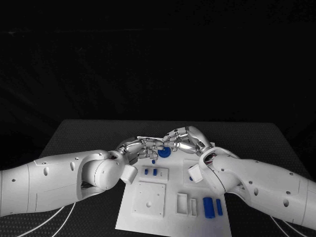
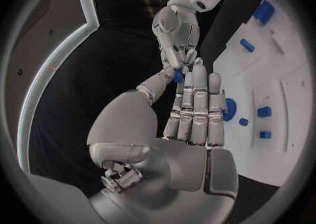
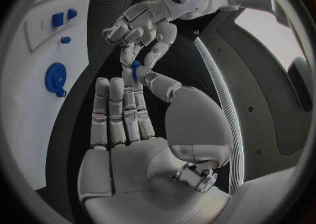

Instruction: Assemble the parts on the task board

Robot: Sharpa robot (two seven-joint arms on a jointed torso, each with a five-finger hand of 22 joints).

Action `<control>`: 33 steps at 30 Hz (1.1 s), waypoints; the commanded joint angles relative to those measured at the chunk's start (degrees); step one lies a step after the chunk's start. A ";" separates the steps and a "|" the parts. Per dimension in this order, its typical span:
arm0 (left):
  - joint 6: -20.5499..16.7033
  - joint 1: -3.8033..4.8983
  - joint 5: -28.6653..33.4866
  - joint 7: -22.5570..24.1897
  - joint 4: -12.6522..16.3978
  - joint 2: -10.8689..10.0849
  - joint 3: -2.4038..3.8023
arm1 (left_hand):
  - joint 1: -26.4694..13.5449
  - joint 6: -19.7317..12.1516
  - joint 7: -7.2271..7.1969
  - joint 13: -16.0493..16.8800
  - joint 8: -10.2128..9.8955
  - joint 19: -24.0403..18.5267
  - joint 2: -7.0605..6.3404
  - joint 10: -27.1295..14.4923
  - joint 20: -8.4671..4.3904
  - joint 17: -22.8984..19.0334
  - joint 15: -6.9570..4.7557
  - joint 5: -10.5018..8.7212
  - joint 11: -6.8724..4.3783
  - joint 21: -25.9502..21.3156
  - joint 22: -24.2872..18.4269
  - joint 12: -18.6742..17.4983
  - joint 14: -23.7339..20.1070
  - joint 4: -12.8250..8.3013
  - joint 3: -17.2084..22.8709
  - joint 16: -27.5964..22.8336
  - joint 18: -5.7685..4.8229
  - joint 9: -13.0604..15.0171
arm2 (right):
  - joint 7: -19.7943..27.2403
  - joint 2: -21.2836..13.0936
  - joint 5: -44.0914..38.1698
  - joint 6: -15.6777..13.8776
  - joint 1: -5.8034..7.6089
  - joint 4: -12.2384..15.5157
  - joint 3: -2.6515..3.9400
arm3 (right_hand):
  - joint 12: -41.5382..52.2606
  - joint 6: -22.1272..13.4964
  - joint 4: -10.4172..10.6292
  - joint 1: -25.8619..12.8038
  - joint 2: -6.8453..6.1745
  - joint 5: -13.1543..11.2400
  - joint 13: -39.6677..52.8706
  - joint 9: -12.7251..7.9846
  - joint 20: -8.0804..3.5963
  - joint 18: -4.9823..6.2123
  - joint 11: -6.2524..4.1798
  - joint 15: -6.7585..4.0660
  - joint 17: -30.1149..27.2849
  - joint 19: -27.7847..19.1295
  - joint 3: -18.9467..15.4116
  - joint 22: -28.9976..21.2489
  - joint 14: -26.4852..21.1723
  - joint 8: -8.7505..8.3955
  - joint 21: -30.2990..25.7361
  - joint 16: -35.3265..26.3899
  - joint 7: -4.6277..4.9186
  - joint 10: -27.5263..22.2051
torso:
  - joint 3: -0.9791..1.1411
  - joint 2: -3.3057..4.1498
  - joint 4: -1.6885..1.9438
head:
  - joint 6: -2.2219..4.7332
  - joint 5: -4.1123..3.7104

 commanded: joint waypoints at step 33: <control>-1.69 0.02 -1.18 1.95 0.27 -0.09 0.04 | 3.10 5.21 -1.99 -1.14 1.91 1.16 2.03 5.84 -0.91 3.05 -0.97 -0.23 -1.63 -1.03 1.55 0.68 2.20 -0.33 3.16 0.11 0.41 -0.23 | 0.10 0.23 0.31 2.30 -0.02 -0.36 0.02 | -0.40 -0.42 -0.25 -0.12 0.81 -0.07 0.16 0.15 0.07 0.79 0.18 -0.14 -0.15 -0.04 -0.18 0.08 -0.21 0.00 0.21 0.41 0.16 -0.23 | 0.00 0.01 -0.02 | -0.64 0.22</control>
